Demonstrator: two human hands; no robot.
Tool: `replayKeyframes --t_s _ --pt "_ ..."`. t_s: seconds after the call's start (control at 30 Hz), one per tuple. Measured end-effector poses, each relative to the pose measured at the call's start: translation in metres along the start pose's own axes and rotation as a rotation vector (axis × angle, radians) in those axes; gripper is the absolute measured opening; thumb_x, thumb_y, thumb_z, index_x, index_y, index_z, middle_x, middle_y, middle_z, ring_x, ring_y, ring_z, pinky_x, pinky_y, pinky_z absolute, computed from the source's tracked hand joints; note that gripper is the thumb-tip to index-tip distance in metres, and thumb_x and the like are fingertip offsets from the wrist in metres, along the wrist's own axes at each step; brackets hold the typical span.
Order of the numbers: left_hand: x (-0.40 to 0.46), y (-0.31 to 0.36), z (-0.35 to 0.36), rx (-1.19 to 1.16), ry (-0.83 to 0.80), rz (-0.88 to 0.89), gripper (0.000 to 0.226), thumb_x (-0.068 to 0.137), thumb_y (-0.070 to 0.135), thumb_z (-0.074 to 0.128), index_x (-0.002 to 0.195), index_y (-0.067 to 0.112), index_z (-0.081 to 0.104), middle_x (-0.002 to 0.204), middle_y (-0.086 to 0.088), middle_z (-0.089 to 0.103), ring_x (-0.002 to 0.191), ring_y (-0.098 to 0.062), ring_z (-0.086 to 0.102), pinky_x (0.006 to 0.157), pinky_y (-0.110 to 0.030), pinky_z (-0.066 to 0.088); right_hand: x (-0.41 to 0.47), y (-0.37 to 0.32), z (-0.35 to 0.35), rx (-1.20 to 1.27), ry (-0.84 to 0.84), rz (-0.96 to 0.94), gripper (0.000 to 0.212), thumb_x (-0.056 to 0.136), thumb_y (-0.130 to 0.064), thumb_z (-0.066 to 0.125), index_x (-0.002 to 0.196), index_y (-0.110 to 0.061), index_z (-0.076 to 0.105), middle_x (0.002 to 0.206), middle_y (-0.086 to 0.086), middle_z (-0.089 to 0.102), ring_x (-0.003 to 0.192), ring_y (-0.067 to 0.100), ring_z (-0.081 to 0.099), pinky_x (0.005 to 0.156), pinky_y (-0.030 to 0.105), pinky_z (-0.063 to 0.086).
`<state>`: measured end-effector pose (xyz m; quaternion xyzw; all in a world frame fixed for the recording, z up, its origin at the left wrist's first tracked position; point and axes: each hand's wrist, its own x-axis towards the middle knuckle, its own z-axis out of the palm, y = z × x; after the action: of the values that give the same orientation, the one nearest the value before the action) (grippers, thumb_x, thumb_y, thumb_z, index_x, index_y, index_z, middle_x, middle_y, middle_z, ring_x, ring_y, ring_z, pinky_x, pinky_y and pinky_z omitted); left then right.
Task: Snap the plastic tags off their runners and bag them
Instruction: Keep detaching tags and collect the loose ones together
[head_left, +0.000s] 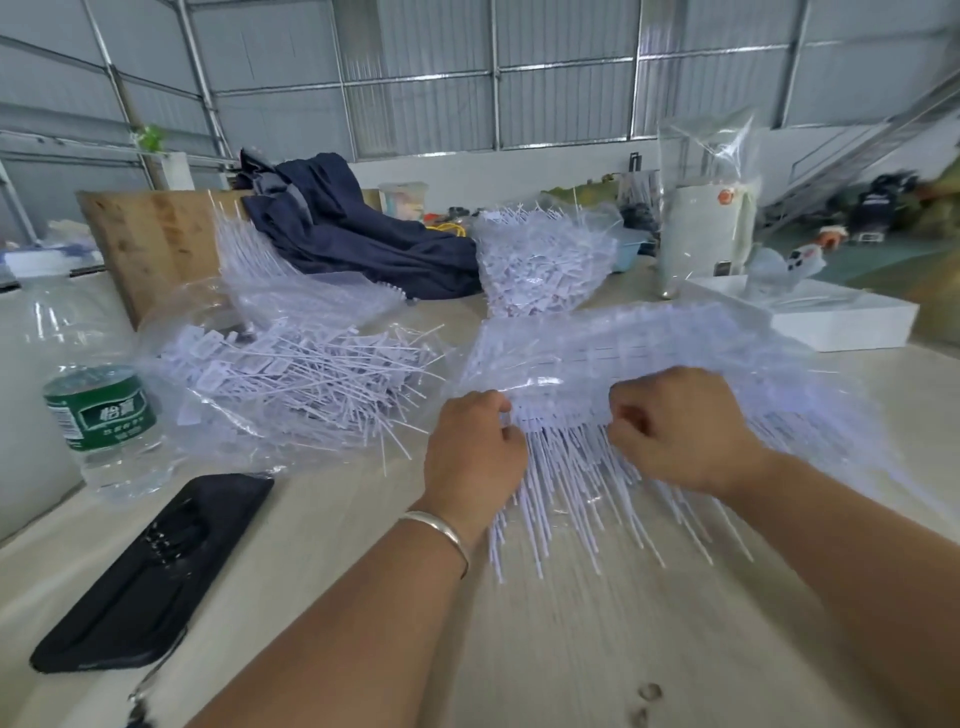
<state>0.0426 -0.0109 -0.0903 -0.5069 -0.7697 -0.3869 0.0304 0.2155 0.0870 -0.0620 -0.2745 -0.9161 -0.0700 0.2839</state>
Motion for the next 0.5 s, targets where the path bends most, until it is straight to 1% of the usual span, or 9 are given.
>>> replayKeyframes --t_s 0.03,0.07,0.1,0.17,0.23,0.27,0.37,0.43,0.5 --pt "0.000 -0.001 0.001 0.047 -0.025 0.000 0.034 0.092 0.016 0.051 0.125 0.014 0.060 0.123 -0.002 0.058 0.124 -0.019 0.044 0.098 -0.037 0.044 -0.006 0.005 0.009 -0.060 -0.045 0.017 0.021 0.080 -0.031 0.053 0.065 -0.017 0.057 0.062 0.001 0.057 0.064 0.026 0.055 0.053 0.028 0.026" --pt "0.000 -0.001 0.002 0.097 -0.041 0.003 0.035 0.092 0.018 0.052 0.126 0.015 0.058 0.124 -0.002 0.056 0.125 -0.020 0.041 0.098 -0.037 0.043 -0.009 0.011 0.017 -0.084 -0.078 0.038 0.018 0.082 -0.031 0.055 0.070 -0.018 0.060 0.072 -0.001 0.060 0.073 0.025 0.059 0.056 0.028 0.029" --pt "0.000 0.000 0.003 0.149 -0.047 0.005 0.035 0.091 0.020 0.054 0.125 0.016 0.057 0.124 -0.001 0.054 0.125 -0.020 0.040 0.097 -0.037 0.043 -0.009 0.017 0.021 -0.080 -0.078 0.059 0.015 0.083 -0.029 0.055 0.074 -0.020 0.060 0.076 -0.003 0.059 0.078 0.023 0.059 0.058 0.028 0.031" --pt "-0.002 0.003 0.005 0.261 -0.031 0.001 0.029 0.090 0.025 0.055 0.118 0.018 0.057 0.119 0.001 0.054 0.121 -0.021 0.040 0.094 -0.037 0.044 -0.007 0.024 0.025 -0.046 -0.024 0.088 0.013 0.084 -0.024 0.053 0.076 -0.019 0.062 0.078 -0.005 0.052 0.082 0.021 0.057 0.058 0.027 0.031" --pt "-0.004 0.008 0.008 0.372 -0.012 -0.009 0.024 0.090 0.028 0.052 0.112 0.018 0.057 0.114 0.000 0.056 0.116 -0.022 0.042 0.091 -0.038 0.043 -0.005 0.025 0.032 -0.074 -0.005 0.065 0.015 0.085 -0.022 0.051 0.083 -0.018 0.066 0.086 -0.003 0.054 0.089 0.020 0.055 0.058 0.026 0.031" --pt "-0.005 0.011 0.009 0.416 -0.009 -0.018 0.022 0.091 0.029 0.050 0.110 0.018 0.056 0.111 0.000 0.058 0.115 -0.023 0.043 0.091 -0.038 0.042 -0.005 0.026 0.034 -0.104 -0.026 0.044 0.017 0.086 -0.024 0.051 0.087 -0.018 0.067 0.091 -0.002 0.055 0.094 0.019 0.053 0.060 0.027 0.033" --pt "-0.003 0.018 0.011 0.475 -0.008 -0.043 0.019 0.092 0.029 0.047 0.104 0.018 0.056 0.102 0.000 0.060 0.113 -0.023 0.045 0.089 -0.038 0.038 -0.005 0.027 0.037 -0.169 -0.079 0.004 0.023 0.088 -0.029 0.049 0.096 -0.019 0.068 0.102 -0.002 0.058 0.101 0.020 0.048 0.072 0.029 0.037" --pt "0.000 0.023 0.011 0.485 -0.025 -0.027 0.015 0.092 0.027 0.047 0.101 0.017 0.052 0.091 0.001 0.055 0.110 -0.023 0.046 0.081 -0.035 0.036 -0.005 0.028 0.036 -0.158 -0.085 0.025 0.026 0.090 -0.032 0.047 0.100 -0.021 0.068 0.106 -0.003 0.056 0.105 0.019 0.045 0.082 0.031 0.039" --pt "0.004 0.025 0.011 0.471 -0.066 0.007 0.008 0.092 0.021 0.048 0.096 0.015 0.045 0.089 -0.001 0.051 0.103 -0.023 0.047 0.073 -0.033 0.035 -0.006 0.025 0.038 -0.164 -0.112 0.047 0.027 0.093 -0.031 0.045 0.103 -0.019 0.066 0.112 0.000 0.051 0.109 0.021 0.041 0.088 0.034 0.038"
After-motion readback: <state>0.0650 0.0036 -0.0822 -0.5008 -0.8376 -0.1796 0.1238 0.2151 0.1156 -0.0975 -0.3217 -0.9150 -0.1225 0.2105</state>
